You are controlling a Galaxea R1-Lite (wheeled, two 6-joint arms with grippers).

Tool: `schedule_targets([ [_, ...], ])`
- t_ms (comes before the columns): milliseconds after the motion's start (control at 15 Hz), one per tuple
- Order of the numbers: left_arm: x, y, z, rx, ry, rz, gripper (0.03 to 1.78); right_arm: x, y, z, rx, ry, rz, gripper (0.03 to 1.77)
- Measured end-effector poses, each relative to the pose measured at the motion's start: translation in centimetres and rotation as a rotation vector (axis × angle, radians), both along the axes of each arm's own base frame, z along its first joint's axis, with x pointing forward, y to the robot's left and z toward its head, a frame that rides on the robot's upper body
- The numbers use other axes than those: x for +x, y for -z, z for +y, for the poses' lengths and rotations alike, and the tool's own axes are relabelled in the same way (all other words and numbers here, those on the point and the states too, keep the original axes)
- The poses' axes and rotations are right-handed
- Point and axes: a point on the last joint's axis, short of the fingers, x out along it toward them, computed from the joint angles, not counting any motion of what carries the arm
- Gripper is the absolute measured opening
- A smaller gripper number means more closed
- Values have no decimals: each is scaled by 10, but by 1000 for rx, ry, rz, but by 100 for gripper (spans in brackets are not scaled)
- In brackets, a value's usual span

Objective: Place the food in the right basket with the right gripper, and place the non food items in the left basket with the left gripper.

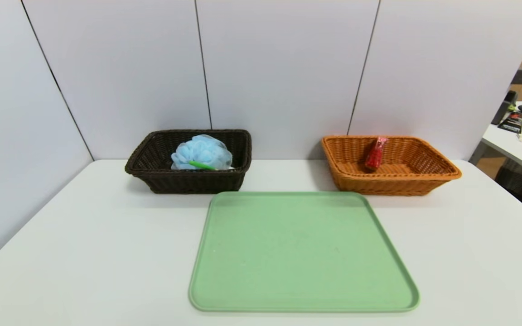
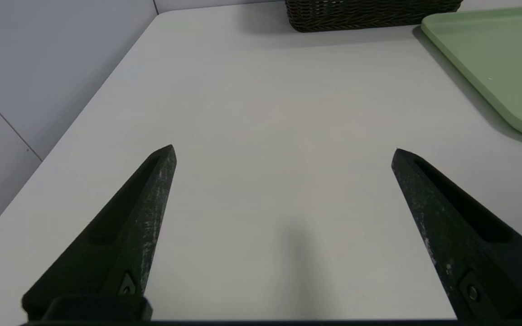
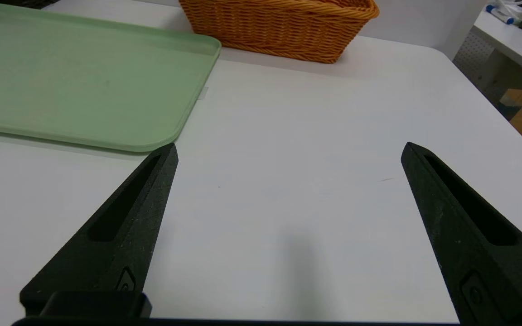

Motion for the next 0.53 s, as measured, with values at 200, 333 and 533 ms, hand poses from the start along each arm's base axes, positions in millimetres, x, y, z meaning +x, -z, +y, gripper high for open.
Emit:
schedule_targets([
  [200, 0, 0, 0, -17, -1, -2, 169, 0, 0, 0, 42, 4, 1, 170],
  [333, 0, 0, 0, -54, -3, -4, 169, 0, 0, 0, 56, 5, 0, 170],
  [533, 0, 0, 0, -93, -5, -5, 169, 0, 0, 0, 65, 12, 0, 170],
])
